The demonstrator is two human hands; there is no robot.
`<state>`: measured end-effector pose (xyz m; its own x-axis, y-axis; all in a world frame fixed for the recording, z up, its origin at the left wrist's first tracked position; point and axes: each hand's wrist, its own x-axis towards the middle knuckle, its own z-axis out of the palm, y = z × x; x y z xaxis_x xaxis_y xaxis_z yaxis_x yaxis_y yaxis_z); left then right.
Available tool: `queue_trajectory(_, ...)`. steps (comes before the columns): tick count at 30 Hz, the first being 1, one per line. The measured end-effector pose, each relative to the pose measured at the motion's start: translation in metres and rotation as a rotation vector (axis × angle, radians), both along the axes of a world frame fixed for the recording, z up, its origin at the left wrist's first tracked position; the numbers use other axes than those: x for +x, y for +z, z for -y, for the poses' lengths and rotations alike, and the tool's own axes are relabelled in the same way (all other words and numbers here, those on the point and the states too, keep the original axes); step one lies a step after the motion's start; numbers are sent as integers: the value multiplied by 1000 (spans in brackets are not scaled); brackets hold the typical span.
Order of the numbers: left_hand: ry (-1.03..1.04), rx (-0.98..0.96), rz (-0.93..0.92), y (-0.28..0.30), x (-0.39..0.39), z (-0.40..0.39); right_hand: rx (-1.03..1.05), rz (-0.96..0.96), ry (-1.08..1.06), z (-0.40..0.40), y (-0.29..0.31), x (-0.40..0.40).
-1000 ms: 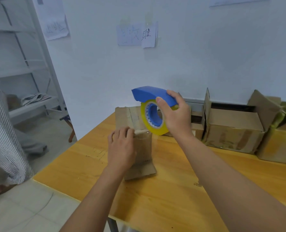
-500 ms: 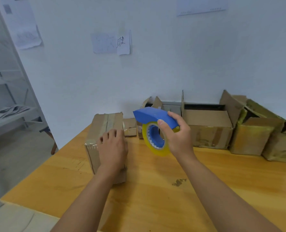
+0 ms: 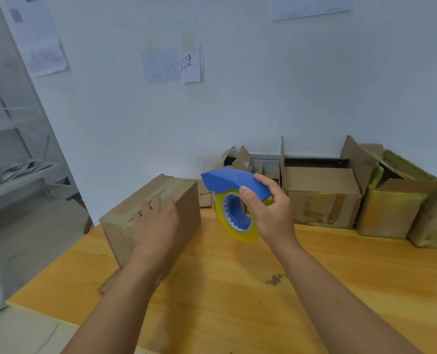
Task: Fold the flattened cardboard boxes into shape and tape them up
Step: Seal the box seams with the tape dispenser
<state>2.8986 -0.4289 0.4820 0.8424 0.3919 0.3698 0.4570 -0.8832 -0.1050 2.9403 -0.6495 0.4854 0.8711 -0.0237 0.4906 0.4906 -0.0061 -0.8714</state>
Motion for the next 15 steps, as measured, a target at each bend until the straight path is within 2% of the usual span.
queue_trajectory(4, 26, -50, 35, 3, -9, -11, 50, 4, 6, -4, 7, -1)
queue_trajectory(9, -49, 7, -25, 3, -6, -9, 79, -12, 23, -8, 11, -5)
queue_trajectory(15, -119, -33, -51, 10, -24, -44, 98, 10, 4, -3, 14, -1)
